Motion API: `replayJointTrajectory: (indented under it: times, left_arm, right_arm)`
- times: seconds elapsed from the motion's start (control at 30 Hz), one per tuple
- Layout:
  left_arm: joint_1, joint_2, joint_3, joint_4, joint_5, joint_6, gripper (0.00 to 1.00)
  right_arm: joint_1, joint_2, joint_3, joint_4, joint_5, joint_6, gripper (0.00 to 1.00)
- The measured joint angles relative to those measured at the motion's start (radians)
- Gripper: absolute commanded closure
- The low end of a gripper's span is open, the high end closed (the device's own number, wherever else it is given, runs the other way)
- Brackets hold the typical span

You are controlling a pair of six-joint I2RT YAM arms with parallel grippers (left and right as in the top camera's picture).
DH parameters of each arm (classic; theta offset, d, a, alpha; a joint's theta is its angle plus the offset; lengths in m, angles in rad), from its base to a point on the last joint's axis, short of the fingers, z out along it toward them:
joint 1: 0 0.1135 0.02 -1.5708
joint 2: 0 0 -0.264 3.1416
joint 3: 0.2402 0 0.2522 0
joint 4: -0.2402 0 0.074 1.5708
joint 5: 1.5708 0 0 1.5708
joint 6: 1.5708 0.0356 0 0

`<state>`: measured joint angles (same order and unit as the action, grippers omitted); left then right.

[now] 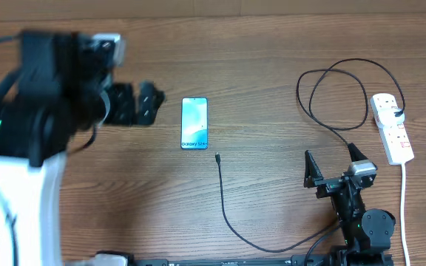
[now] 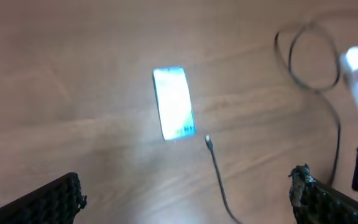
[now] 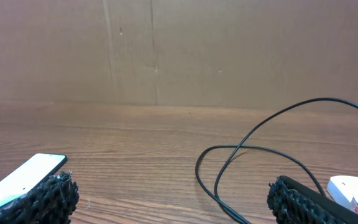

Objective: Plug charger to phone and switch on socket
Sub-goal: 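Move the left gripper forward over the Galaxy phone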

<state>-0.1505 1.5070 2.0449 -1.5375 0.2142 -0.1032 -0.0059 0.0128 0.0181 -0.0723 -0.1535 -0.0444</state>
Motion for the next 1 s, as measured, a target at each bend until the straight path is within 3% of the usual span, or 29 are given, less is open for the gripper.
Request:
replayJointTrajectory:
  times: [0.23,0.27,0.33,0.37,0.43,0.87,0.93,1.0]
  left_arm:
    - [-0.027,0.259,0.012,-0.023,0.108,-0.018,0.00]
    - [-0.027,0.287,0.012,-0.022,0.122,-0.019,0.07]
    - [-0.027,0.344,0.012,-0.019,0.148,-0.031,0.53]
    - [-0.027,0.368,0.013,-0.019,0.155,-0.029,0.71]
    - [-0.027,0.423,0.013,-0.019,0.174,-0.029,0.96]
    - [-0.060,0.697,0.013,-0.019,0.218,-0.038,0.94]
    - [-0.071,0.722,0.013,-0.019,0.217,-0.045,0.83]
    - [-0.081,0.740,0.013,-0.011,0.212,-0.050,0.60]
  right_arm:
    - [0.000,0.000,0.000,0.000,0.000,-0.001,0.00]
    - [0.000,0.000,0.000,0.000,0.000,0.000,0.00]
    - [0.000,0.000,0.000,0.000,0.000,0.000,0.00]
    - [0.000,0.000,0.000,0.000,0.000,0.000,0.00]
    - [0.000,0.000,0.000,0.000,0.000,-0.001,0.00]
    - [0.000,0.000,0.000,0.000,0.000,0.000,0.00]
    - [0.000,0.000,0.000,0.000,0.000,-0.001,0.00]
    - [0.000,0.000,0.000,0.000,0.000,0.000,0.00]
